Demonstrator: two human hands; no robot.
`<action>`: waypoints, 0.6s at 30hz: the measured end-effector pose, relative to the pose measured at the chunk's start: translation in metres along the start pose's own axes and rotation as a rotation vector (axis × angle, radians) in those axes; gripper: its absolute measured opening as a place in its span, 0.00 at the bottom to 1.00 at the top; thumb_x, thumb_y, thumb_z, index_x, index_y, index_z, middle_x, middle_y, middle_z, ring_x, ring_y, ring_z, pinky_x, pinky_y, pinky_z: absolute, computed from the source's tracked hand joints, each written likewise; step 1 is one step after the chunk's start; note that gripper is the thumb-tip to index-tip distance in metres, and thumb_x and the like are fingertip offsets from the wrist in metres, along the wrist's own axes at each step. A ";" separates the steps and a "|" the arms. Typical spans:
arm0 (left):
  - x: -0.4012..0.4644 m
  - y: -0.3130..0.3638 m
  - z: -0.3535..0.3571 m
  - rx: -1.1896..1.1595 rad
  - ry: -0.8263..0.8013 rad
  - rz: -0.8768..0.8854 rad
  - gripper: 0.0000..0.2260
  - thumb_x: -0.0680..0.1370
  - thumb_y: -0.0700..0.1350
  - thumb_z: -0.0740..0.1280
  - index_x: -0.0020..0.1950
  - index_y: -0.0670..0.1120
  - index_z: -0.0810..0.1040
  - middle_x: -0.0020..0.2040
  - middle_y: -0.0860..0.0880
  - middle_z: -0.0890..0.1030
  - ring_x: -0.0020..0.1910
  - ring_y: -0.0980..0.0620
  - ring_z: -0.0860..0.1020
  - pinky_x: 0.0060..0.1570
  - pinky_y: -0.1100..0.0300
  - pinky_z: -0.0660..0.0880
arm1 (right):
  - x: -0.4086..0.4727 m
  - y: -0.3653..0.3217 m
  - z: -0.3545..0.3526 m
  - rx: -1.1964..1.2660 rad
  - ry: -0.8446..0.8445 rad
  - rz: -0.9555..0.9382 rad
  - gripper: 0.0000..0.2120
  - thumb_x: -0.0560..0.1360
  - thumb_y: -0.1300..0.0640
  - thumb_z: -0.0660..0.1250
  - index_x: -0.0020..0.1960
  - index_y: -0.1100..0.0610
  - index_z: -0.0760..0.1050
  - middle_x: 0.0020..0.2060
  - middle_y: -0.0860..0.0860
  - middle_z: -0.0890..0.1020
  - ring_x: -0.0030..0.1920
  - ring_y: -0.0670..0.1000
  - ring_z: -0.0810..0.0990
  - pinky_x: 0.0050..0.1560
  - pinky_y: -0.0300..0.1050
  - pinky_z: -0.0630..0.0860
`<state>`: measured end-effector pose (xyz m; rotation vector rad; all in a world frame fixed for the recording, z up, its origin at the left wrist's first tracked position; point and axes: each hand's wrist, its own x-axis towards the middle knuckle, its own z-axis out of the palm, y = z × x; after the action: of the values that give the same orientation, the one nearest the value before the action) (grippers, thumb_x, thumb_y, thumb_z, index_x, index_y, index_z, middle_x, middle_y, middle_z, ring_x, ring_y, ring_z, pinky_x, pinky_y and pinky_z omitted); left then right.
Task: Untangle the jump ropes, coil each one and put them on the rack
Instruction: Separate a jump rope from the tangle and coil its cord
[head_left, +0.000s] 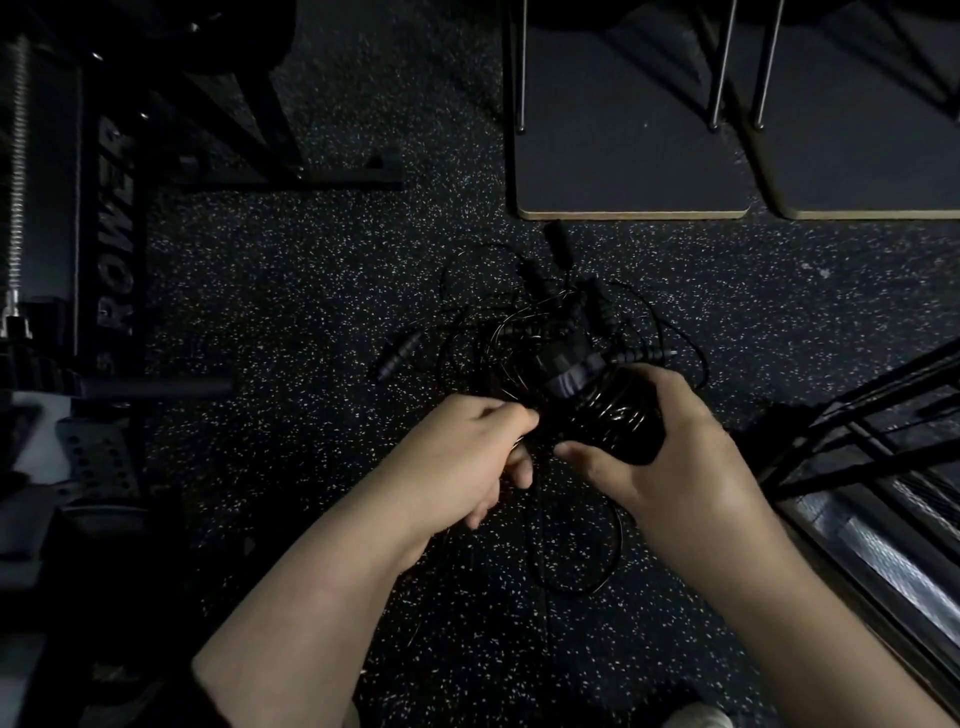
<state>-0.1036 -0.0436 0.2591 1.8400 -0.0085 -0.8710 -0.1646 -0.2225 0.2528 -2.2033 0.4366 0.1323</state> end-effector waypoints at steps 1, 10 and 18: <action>0.000 0.000 0.001 0.034 0.008 0.005 0.19 0.84 0.55 0.60 0.42 0.44 0.79 0.31 0.51 0.77 0.26 0.53 0.67 0.34 0.55 0.69 | 0.000 0.000 0.001 -0.077 0.028 -0.001 0.38 0.66 0.33 0.75 0.71 0.38 0.64 0.58 0.36 0.75 0.52 0.42 0.77 0.47 0.40 0.76; 0.003 -0.004 0.002 -0.127 0.119 0.096 0.13 0.80 0.58 0.69 0.43 0.50 0.82 0.29 0.60 0.76 0.24 0.63 0.69 0.28 0.67 0.65 | -0.002 -0.003 0.002 -0.071 -0.169 -0.069 0.45 0.73 0.32 0.63 0.83 0.38 0.43 0.80 0.40 0.61 0.77 0.39 0.59 0.74 0.39 0.60; 0.001 -0.002 -0.001 -0.254 0.083 0.144 0.16 0.80 0.57 0.68 0.57 0.45 0.82 0.28 0.59 0.69 0.27 0.58 0.62 0.29 0.62 0.61 | -0.002 -0.004 0.005 0.988 -0.393 0.255 0.19 0.74 0.51 0.72 0.64 0.54 0.80 0.53 0.57 0.87 0.53 0.59 0.87 0.55 0.65 0.83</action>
<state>-0.1028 -0.0419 0.2568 1.6144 0.0211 -0.6627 -0.1644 -0.2157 0.2529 -1.1138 0.4296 0.3852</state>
